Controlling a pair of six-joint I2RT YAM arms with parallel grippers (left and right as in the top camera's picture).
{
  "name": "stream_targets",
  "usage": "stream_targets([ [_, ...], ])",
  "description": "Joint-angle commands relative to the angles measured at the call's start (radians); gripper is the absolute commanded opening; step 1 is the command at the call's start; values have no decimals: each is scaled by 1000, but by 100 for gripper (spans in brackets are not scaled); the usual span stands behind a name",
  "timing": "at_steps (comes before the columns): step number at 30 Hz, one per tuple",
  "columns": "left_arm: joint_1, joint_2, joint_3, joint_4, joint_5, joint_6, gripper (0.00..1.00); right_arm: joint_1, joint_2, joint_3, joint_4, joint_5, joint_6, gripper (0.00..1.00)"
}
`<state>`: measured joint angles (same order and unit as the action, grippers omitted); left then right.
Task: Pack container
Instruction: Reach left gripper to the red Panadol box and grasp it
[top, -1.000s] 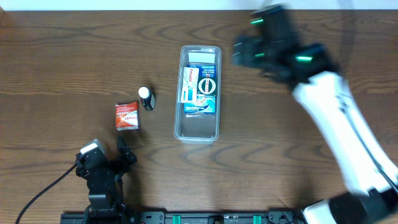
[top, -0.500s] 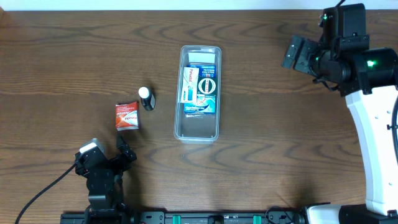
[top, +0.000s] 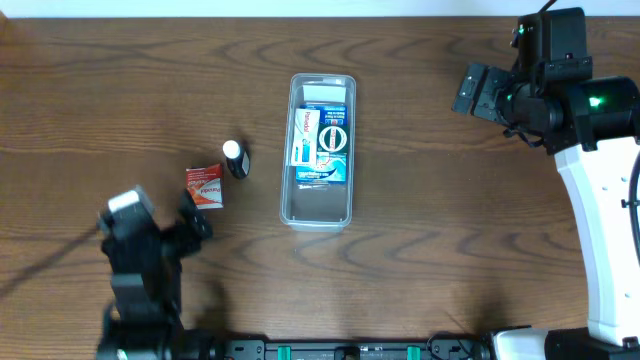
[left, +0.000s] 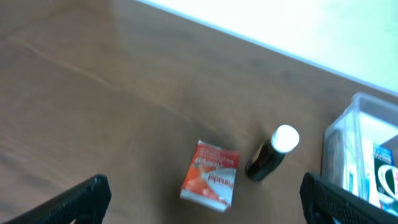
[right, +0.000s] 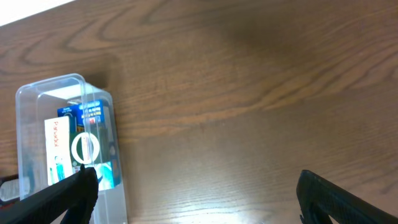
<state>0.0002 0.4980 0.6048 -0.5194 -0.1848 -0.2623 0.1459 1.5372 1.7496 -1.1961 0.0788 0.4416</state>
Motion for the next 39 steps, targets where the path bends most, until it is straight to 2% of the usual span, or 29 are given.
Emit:
stream_targets([
  [1, 6, 297, 236, -73, 36, 18, 98, -2, 2, 0, -1, 3, -13, 99],
  [4, 6, 563, 473, -189, 73, 97, 98, -2, 2, 0, -1, 3, -13, 99],
  [7, 6, 755, 661, -295, 61, 209, 98, -2, 2, 0, -1, 3, -13, 99],
  [10, 6, 868, 758, -365, 62, 221, 98, -1, 2, 0, -1, 3, -13, 99],
  [16, 29, 986, 750, -444, 105, 217, 98, -2, 2, 0, -1, 3, -13, 99],
  [24, 148, 1106, 721, -450, 308, 233, 98, -2, 2, 0, -1, 3, -13, 99],
  [31, 172, 1252, 720, -463, 308, 331, 98, -2, 2, 0, -1, 3, -13, 99],
  [39, 172, 1424, 720, -435, 309, 333, 99, -1, 2, 0, -1, 3, -13, 99],
])
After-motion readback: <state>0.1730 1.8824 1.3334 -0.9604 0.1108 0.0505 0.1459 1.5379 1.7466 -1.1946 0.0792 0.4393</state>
